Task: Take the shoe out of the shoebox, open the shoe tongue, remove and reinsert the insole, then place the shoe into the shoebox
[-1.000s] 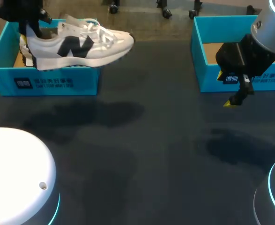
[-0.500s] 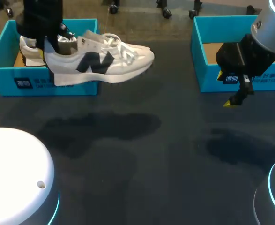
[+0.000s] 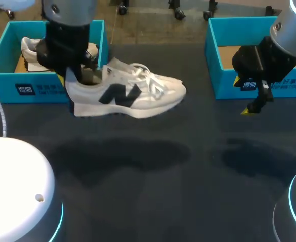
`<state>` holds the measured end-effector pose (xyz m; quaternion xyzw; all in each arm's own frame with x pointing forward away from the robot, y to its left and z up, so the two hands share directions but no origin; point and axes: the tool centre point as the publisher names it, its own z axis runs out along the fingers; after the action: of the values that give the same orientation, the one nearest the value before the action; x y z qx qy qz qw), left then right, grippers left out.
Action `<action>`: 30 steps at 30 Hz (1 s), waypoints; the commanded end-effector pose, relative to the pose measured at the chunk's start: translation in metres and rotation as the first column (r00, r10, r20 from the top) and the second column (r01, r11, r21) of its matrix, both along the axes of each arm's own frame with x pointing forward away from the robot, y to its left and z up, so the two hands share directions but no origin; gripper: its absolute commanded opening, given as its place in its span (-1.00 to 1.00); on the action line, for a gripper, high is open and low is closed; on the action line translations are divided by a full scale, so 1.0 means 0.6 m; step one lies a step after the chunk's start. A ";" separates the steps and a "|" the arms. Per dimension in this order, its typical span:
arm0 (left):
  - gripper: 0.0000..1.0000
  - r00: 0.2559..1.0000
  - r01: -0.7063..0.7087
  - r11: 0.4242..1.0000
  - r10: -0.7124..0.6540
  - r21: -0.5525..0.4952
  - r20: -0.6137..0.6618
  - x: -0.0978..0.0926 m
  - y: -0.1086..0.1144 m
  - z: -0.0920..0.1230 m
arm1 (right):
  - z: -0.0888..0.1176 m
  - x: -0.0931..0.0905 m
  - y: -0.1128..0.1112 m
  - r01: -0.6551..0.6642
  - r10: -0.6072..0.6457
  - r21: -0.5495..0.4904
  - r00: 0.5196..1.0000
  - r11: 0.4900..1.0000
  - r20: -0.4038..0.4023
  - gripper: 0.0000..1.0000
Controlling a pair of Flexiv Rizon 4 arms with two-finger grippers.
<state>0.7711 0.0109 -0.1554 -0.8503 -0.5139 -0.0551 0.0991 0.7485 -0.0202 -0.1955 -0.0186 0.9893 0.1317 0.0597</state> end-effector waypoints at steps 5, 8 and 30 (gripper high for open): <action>-1.00 0.999 0.026 1.000 -0.025 -0.003 0.024 -0.042 -0.037 -0.023 | -0.001 0.000 0.001 0.001 -0.001 -0.001 1.000 1.000 0.000 1.00; -1.00 0.999 0.031 1.000 -0.031 -0.003 0.022 -0.054 -0.053 -0.033 | -0.001 0.000 0.001 0.001 -0.001 -0.001 1.000 1.000 0.000 1.00; -1.00 0.999 0.028 0.994 -0.025 -0.106 0.028 -0.055 -0.098 -0.175 | -0.001 0.000 0.001 0.001 -0.001 -0.001 1.000 1.000 0.000 1.00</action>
<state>0.7373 -0.0498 -0.2438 -0.8617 -0.5025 -0.0418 0.0561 0.7485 -0.0202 -0.1956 -0.0186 0.9893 0.1317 0.0597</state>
